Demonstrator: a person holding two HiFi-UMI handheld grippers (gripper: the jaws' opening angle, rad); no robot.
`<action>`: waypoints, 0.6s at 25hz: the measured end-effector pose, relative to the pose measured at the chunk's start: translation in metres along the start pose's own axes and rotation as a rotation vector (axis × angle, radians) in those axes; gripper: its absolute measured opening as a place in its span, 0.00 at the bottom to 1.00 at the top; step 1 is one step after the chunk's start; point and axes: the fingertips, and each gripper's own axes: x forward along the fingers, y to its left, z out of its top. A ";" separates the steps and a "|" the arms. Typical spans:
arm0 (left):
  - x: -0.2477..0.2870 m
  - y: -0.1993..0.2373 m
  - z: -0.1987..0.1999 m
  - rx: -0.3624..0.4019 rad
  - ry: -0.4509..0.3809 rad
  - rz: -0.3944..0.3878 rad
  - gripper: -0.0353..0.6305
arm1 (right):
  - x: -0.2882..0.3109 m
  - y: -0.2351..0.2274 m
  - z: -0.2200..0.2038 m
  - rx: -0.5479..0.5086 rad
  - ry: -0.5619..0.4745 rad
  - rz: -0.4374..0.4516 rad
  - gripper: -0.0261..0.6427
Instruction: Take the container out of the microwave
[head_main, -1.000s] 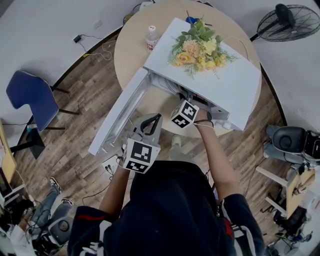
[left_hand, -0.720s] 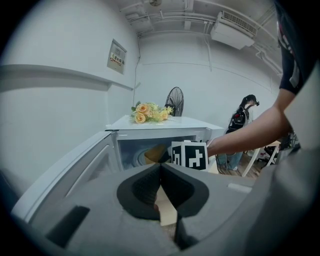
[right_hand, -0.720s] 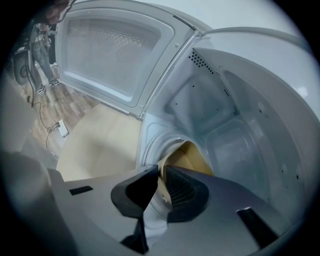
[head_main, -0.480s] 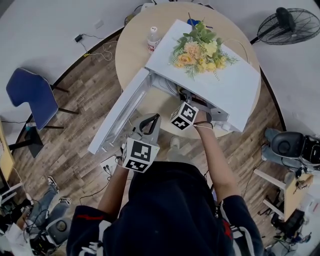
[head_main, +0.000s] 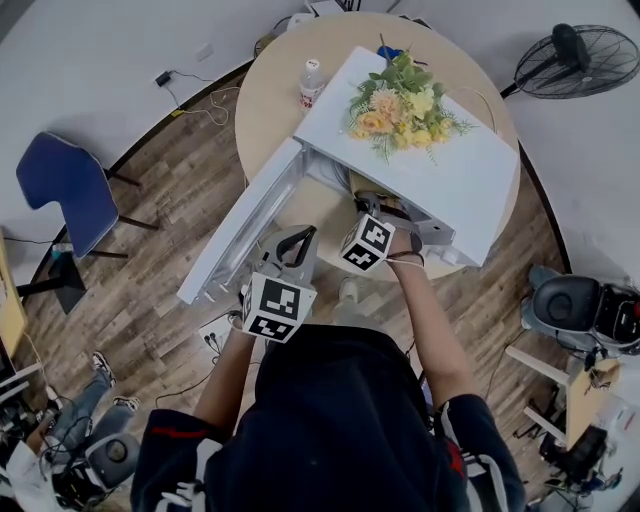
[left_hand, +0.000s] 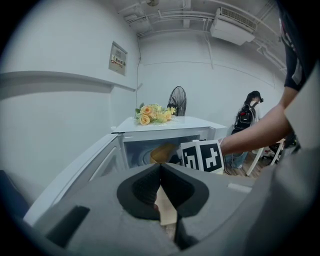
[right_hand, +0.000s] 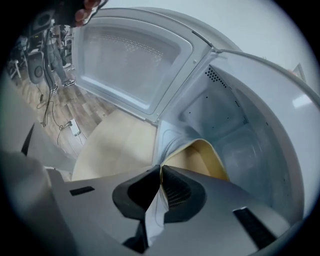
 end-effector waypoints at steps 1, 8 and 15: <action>0.000 -0.001 0.001 0.002 0.000 0.000 0.07 | -0.002 0.001 0.001 -0.003 -0.005 0.002 0.07; 0.000 -0.006 0.008 0.028 -0.006 -0.004 0.07 | -0.018 0.010 0.004 -0.004 -0.033 0.033 0.07; 0.000 -0.008 0.013 0.024 -0.013 0.005 0.07 | -0.039 0.025 0.006 0.038 -0.048 0.113 0.07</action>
